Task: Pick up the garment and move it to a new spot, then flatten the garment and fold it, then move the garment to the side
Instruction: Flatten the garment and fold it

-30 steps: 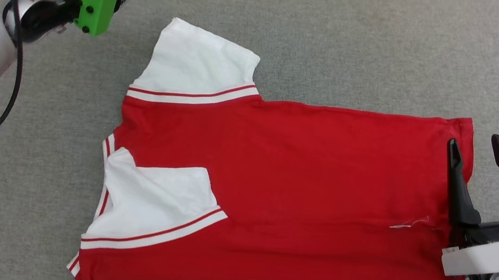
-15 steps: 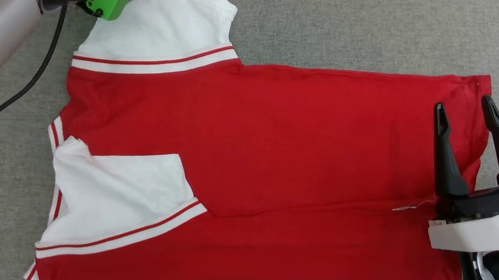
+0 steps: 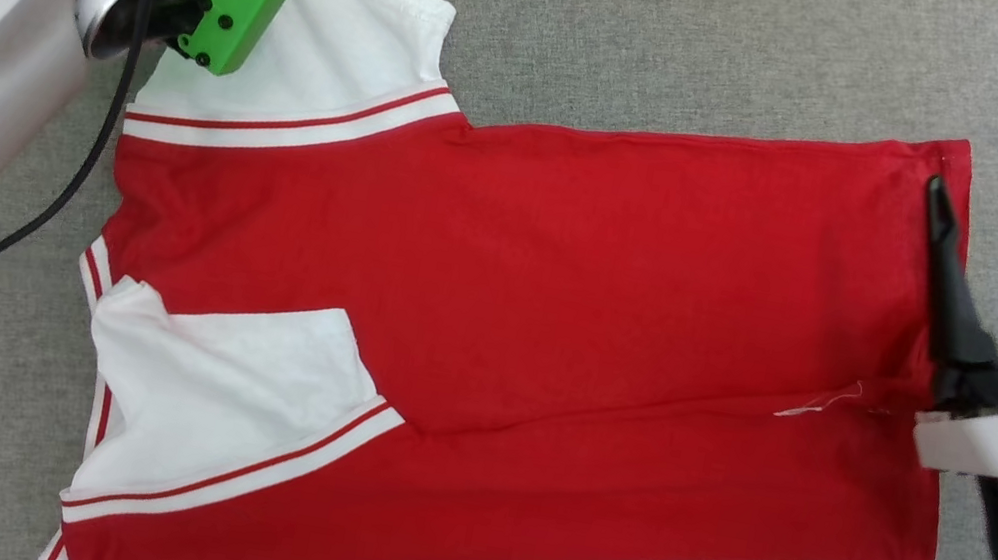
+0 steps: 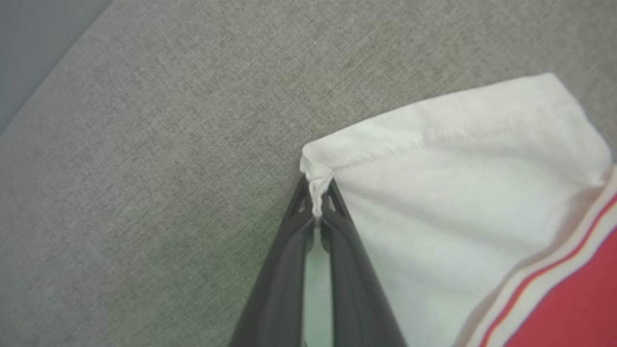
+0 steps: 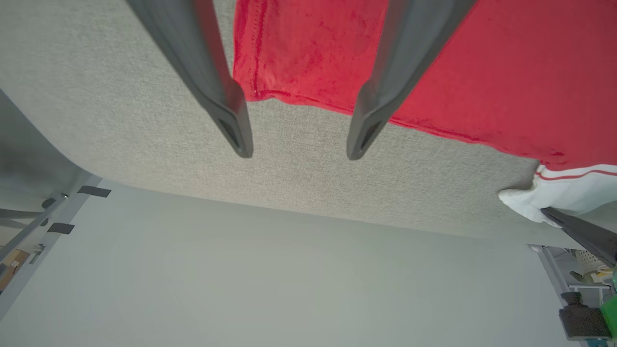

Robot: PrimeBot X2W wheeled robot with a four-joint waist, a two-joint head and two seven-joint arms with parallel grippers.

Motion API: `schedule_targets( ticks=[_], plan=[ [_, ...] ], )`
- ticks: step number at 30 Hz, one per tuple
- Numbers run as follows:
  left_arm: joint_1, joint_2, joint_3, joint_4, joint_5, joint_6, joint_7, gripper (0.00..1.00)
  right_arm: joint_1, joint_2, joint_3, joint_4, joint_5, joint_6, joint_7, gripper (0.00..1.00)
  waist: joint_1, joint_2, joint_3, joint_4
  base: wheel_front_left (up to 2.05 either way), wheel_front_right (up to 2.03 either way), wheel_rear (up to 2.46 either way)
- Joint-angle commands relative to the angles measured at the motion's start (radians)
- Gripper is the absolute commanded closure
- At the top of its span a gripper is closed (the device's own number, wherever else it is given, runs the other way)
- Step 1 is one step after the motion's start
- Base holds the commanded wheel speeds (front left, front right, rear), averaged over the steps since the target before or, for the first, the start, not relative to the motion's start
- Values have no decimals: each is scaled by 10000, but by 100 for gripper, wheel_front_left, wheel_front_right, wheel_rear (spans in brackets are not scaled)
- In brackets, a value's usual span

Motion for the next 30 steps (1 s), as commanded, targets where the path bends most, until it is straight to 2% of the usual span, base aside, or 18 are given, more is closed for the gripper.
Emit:
schedule_targets(
  ticks=[1, 7, 13, 17, 20, 23, 30],
  plan=[
    [376, 16, -141, -18, 182, -28, -144, 100, -354, -279, -146, -102, -13, -9, 107, 0, -1, 0, -364, 195, 0, 0, 0],
    [489, -34, -163, -682, 88, -28, -1205, 100, -1299, -1964, -130, -122, 842, -9, 1715, 0, -1, 0, -1155, 573, 0, 0, 0],
    [768, 0, -176, -1482, 131, -28, -1975, 100, -2040, -4077, 1191, 515, 3471, -9, 5174, 0, -1, 0, -1671, 1083, 0, 0, 0],
    [997, 55, -179, -2013, 258, -28, -2246, 100, -2452, -4957, 1867, 1120, 4887, -9, 7185, 0, -1, 0, -1798, 1348, 0, 0, 0],
    [1140, 92, -180, -2378, 389, -28, -2362, 100, -2806, -5213, 2330, 1670, 5375, -9, 8228, 0, -1, 0, -1781, 1517, 0, 0, 0],
    [1204, 105, -181, -2693, 514, -28, -2453, 100, -3272, -5187, 2817, 2206, 5693, -9, 8941, 0, -1, 0, -1632, 1687, 0, 0, 0],
    [1068, 82, -181, -3039, 836, -28, -2648, 100, -4303, -4722, 3709, 3470, 5573, -9, 9390, 0, -1, 0, -1200, 2010, 0, 0, 0]
  ],
)
